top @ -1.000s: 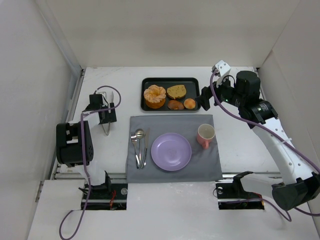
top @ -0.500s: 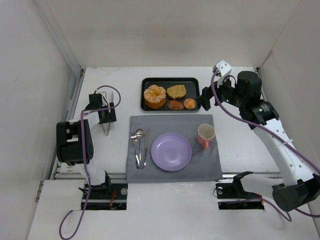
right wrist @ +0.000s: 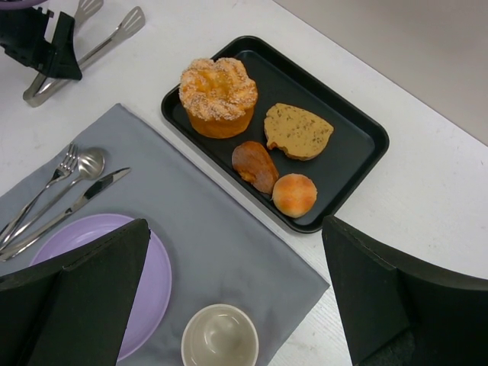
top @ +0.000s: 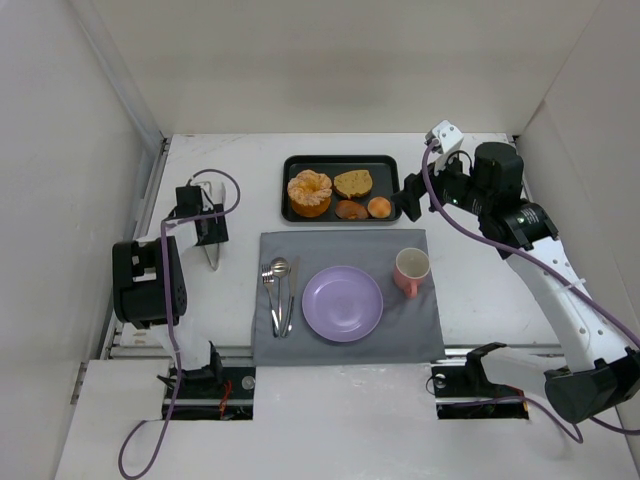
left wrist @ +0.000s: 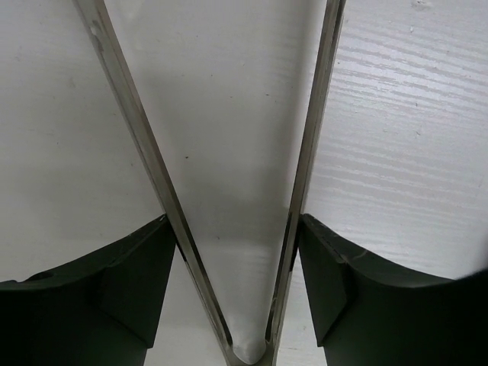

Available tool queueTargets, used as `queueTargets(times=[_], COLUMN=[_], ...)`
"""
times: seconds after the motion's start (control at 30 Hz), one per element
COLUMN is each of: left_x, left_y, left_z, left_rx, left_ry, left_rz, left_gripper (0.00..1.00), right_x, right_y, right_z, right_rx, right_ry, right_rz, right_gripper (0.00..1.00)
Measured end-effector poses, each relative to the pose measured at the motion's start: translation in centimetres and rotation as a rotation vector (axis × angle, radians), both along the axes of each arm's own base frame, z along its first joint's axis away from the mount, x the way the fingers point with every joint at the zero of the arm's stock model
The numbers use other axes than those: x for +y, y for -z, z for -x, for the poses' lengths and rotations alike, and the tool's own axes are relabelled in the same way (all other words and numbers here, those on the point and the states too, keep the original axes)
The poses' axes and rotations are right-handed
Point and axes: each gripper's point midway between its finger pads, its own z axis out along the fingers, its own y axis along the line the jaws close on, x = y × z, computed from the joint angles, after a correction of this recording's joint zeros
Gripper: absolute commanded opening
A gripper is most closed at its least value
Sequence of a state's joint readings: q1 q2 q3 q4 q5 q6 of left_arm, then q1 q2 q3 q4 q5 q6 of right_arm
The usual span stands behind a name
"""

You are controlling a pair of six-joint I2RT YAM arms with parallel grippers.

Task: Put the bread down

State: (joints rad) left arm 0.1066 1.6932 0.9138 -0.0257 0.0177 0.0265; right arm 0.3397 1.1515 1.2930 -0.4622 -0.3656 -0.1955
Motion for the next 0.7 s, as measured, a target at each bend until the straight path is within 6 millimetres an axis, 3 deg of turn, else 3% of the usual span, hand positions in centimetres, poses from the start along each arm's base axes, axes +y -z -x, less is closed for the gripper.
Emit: queueTargets(times=[0.33, 0.57, 0.7], left_x=[0.0, -0.4, -0.7], left_y=[0.0, -0.2, -1.6], left_z=[-0.2, 0.1, 0.1], left_rx=[-0.004, 0.001, -0.024], left_ry=[0.002, 0.012, 0.014], left_rz=[-0.001, 0.019, 0.034], left_gripper=[0.46, 0.42, 0.42], right_x=[-0.1, -0.2, -0.2], right_y=[-0.3, -0.3, -0.3], right_z=[0.2, 0.1, 0.1], right_rx=[-0.009, -0.010, -0.011], right_ry=[0.004, 0.007, 0.007], right_rz=[-0.002, -0.001, -0.002], right_gripper=[1.00, 1.00, 1.00])
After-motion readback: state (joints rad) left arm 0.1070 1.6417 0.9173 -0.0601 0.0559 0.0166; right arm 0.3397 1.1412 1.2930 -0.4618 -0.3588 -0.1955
